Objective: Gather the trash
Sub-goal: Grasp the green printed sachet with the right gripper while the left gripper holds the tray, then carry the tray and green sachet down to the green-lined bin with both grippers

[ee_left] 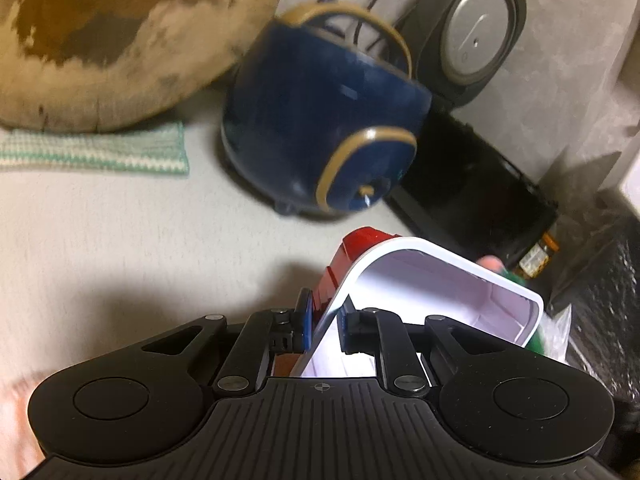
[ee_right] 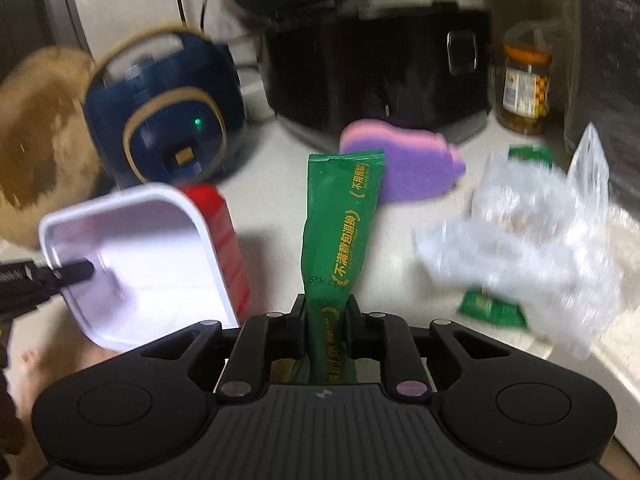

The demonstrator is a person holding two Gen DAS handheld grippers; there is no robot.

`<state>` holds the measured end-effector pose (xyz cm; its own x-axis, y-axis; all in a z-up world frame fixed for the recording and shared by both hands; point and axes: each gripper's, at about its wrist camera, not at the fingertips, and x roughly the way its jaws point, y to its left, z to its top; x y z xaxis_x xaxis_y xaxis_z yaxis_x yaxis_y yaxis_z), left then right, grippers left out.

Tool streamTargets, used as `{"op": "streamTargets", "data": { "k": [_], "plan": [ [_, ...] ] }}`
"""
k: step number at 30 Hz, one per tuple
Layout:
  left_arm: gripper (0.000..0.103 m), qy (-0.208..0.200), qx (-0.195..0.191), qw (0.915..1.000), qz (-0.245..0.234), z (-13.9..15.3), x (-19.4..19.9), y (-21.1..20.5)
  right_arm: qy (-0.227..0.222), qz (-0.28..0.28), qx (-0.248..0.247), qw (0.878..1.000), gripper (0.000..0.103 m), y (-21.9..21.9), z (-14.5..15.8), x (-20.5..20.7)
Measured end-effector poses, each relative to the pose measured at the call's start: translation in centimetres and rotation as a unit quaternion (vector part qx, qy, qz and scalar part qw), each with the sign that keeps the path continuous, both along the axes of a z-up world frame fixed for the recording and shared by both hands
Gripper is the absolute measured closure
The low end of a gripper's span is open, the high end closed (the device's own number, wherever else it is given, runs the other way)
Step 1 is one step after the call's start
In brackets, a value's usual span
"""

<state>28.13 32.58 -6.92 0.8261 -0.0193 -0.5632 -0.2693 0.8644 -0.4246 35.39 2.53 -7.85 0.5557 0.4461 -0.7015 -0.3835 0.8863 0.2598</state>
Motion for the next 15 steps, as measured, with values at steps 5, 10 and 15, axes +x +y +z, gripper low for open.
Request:
{"op": "streamTargets", "data": {
  "k": [5,10,15],
  "plan": [
    [0.088,-0.034,0.004,0.9994,0.008,2.1,-0.1,1.7,-0.043,-0.016,0.033,0.998,0.087,-0.9,4.6,-0.6],
    [0.088,-0.061,-0.008,0.9981,0.011,3.6,-0.6,3.4,-0.079,-0.041,0.039,0.995,0.087,-2.1,7.8,-2.6],
    [0.088,-0.077,-0.044,0.9961,0.004,4.2,-0.5,4.8,-0.09,-0.069,0.036,0.993,0.087,-3.4,8.9,-4.8]
  ]
}}
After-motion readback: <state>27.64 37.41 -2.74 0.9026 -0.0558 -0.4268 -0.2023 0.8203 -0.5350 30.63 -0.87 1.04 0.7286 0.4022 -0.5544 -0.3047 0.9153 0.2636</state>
